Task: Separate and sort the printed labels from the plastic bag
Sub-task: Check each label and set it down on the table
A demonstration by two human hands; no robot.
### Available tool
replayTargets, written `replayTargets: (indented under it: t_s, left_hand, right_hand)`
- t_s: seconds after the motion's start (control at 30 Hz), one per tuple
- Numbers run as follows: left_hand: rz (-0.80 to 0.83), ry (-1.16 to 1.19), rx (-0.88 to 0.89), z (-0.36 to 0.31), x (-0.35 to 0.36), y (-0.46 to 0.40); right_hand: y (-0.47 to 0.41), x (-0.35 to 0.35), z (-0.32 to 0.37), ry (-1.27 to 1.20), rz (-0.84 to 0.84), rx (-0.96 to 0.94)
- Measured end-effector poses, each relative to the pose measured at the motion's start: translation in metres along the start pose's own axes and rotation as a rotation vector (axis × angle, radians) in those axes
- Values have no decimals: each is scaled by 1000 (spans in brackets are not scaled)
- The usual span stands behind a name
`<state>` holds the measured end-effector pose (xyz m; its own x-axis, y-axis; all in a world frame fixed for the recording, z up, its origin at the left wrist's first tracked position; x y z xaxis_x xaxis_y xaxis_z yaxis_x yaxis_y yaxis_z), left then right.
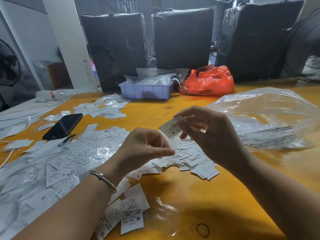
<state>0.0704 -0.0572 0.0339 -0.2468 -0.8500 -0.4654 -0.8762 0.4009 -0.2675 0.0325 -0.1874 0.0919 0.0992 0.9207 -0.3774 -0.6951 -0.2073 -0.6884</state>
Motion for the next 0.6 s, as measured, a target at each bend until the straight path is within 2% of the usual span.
replayTargets:
  t_s: [0.4, 0.6]
  left_hand:
    - [4, -14, 28, -2, 0, 0]
    - [0, -18, 19, 0, -1, -1]
  right_hand:
    - [1, 1, 2, 55, 28, -17]
    - [0, -14, 0, 4, -84, -9]
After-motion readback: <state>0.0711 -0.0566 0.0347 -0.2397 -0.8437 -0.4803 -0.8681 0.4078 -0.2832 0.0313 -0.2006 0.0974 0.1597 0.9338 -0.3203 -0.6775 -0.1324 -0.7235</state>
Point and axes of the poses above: each hand's wrist, its own y-axis away from the middle knuckle, its own x-axis out of the palm, z = x × y, the point moved 10 cm from there along -y, towards the middle knuckle, and after that the axes turned 2 degrees about -x, right-handed, at the moved point
